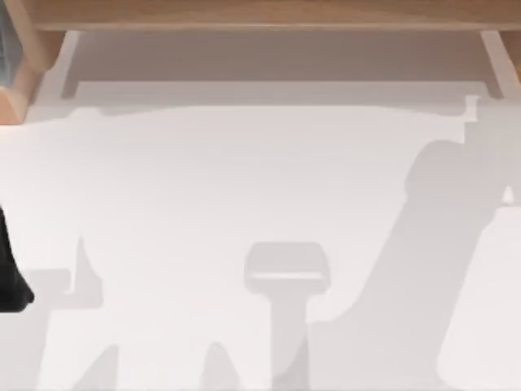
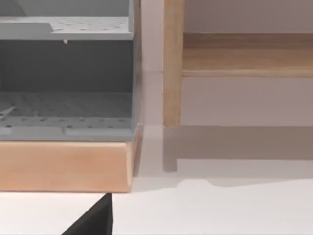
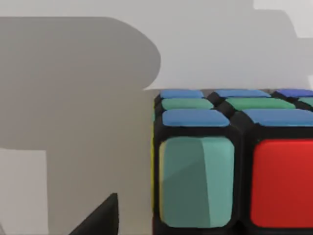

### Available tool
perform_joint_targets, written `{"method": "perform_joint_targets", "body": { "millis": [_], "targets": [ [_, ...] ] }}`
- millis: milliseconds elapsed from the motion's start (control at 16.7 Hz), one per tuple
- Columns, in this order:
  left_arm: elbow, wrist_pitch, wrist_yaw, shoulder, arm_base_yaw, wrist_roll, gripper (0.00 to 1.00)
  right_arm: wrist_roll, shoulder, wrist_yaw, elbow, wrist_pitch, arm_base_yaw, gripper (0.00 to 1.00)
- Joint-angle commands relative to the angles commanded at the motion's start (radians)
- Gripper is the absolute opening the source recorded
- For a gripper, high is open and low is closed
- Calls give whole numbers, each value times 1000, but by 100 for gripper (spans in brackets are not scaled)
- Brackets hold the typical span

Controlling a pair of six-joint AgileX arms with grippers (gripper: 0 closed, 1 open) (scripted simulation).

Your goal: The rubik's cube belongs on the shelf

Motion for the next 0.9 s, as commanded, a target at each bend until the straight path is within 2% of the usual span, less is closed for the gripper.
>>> {"method": "perform_joint_targets", "body": {
  "millis": [660,900],
  "targets": [
    [0,0,0,0,0,0,100,0,0,0,0,0,0,2],
    [0,0,0,0,0,0,100,0,0,0,0,0,0,0]
  ]
}}
